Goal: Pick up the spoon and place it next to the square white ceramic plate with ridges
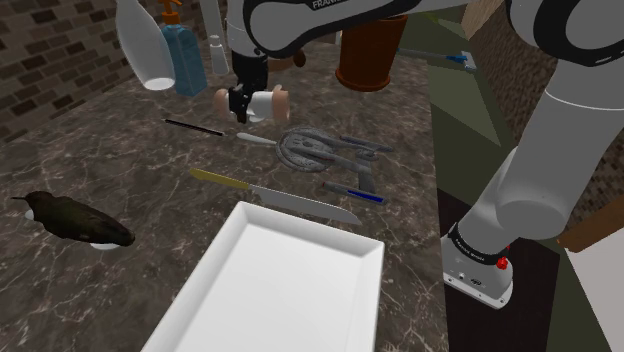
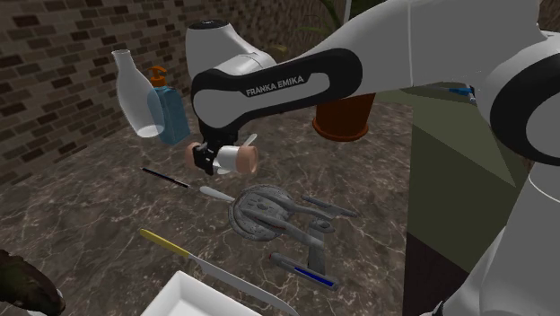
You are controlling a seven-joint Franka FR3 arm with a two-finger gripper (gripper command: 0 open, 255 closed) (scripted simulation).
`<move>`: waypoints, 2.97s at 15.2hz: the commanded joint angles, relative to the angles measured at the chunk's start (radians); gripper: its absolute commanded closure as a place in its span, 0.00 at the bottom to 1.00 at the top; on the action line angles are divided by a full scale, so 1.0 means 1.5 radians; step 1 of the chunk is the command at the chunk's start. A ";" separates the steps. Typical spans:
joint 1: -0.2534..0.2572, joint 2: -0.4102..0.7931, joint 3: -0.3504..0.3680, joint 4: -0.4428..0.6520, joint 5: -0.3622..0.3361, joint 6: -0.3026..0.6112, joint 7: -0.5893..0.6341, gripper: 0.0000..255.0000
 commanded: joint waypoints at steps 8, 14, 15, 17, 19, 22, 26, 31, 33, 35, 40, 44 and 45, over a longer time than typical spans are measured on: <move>0.001 -0.008 0.002 0.064 0.005 -0.073 -0.006 1.00; 0.002 -0.006 0.003 0.120 0.006 -0.128 -0.008 1.00; 0.003 -0.005 0.003 0.130 0.006 -0.137 -0.009 1.00; 0.003 -0.004 0.003 0.142 0.006 -0.148 -0.009 1.00; 0.019 -0.016 0.014 0.127 0.003 -0.146 0.019 1.00; 0.044 -0.028 0.031 0.112 -0.002 -0.144 0.063 1.00; 0.079 -0.034 0.055 0.103 -0.012 -0.147 0.124 1.00; 0.126 -0.026 0.085 0.113 -0.030 -0.157 0.202 1.00; 0.151 -0.015 0.100 0.126 -0.042 -0.166 0.243 1.00; 0.150 -0.017 0.100 0.106 -0.042 -0.147 0.245 1.00; 0.148 -0.019 0.098 0.059 -0.043 -0.102 0.249 1.00; 0.147 -0.017 0.097 0.025 -0.046 -0.067 0.253 1.00; 0.146 -0.016 0.097 0.018 -0.046 -0.058 0.254 1.00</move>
